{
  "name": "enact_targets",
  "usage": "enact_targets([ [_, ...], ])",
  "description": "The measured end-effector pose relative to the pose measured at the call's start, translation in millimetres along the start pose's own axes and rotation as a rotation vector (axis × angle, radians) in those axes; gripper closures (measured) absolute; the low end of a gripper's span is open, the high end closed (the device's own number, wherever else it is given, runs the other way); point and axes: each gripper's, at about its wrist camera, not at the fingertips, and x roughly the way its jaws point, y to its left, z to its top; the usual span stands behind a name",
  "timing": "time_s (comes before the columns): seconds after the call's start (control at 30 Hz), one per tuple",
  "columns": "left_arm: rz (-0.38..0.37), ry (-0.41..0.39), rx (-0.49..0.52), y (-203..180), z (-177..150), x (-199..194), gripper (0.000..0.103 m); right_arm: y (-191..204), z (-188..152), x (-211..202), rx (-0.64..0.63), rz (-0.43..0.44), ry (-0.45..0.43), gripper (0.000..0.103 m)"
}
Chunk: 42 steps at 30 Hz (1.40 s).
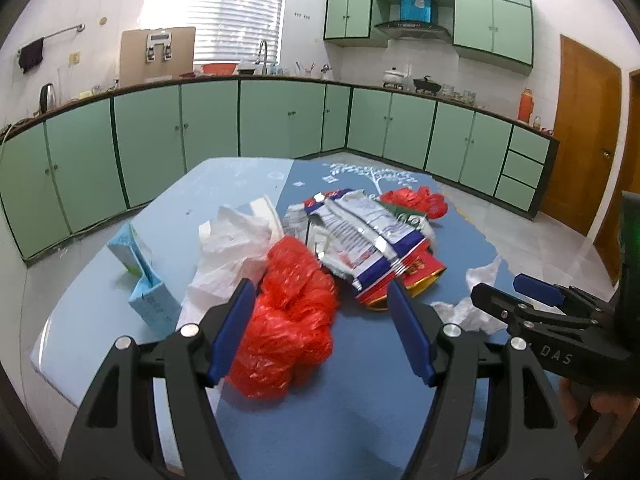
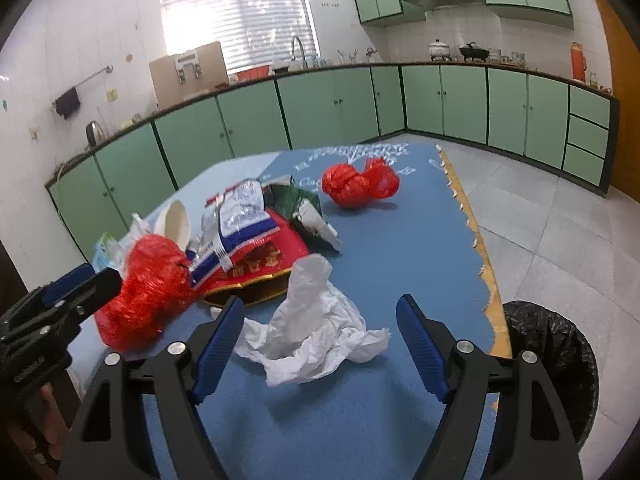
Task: Collect trash
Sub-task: 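Grasp the white tissue with the right tool while the left tool grasps the red bag, then carry the tissue and red bag over the bin and release both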
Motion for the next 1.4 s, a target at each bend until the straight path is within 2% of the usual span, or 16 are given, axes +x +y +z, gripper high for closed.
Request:
enact_targets([
  [0.07, 0.009, 0.015, -0.001, 1, -3, 4, 0.036, 1, -3, 6, -0.008, -0.002, 0.03, 0.037],
  [0.17, 0.016, 0.036, -0.016, 8, -9, 8, 0.036, 2, -7, 14, -0.022, 0.011, 0.072, 0.054],
  [0.23, 0.017, 0.049, -0.02, 10, -11, 12, 0.036, 3, -10, 18, -0.034, 0.018, 0.094, 0.073],
  [0.33, 0.018, 0.062, -0.011, 7, -14, 16, 0.036, 1, -12, 20, -0.033, 0.031, 0.104, 0.088],
  [0.37, 0.02, 0.067, -0.004, 5, -16, 17, 0.036, 0, -12, 18, -0.032, 0.034, 0.104, 0.089],
  [0.57, 0.056, 0.099, 0.013, 2, -24, 26, 0.036, -7, -7, 5, -0.016, 0.041, 0.065, 0.091],
  [0.73, 0.072, 0.121, -0.006, 6, -27, 30, 0.057, -12, -3, -4, -0.008, 0.036, 0.045, 0.091],
  [0.9, 0.056, 0.126, -0.033, 10, -26, 24, 0.065, -14, -1, -9, 0.003, 0.033, 0.034, 0.091],
  [1.17, 0.046, 0.045, -0.015, 1, -12, -9, 0.066, -20, 4, -30, 0.027, 0.021, -0.019, 0.091],
  [1.4, -0.028, 0.001, 0.014, -24, 3, -23, 0.066, -41, 10, -60, 0.06, -0.036, -0.085, 0.091],
])
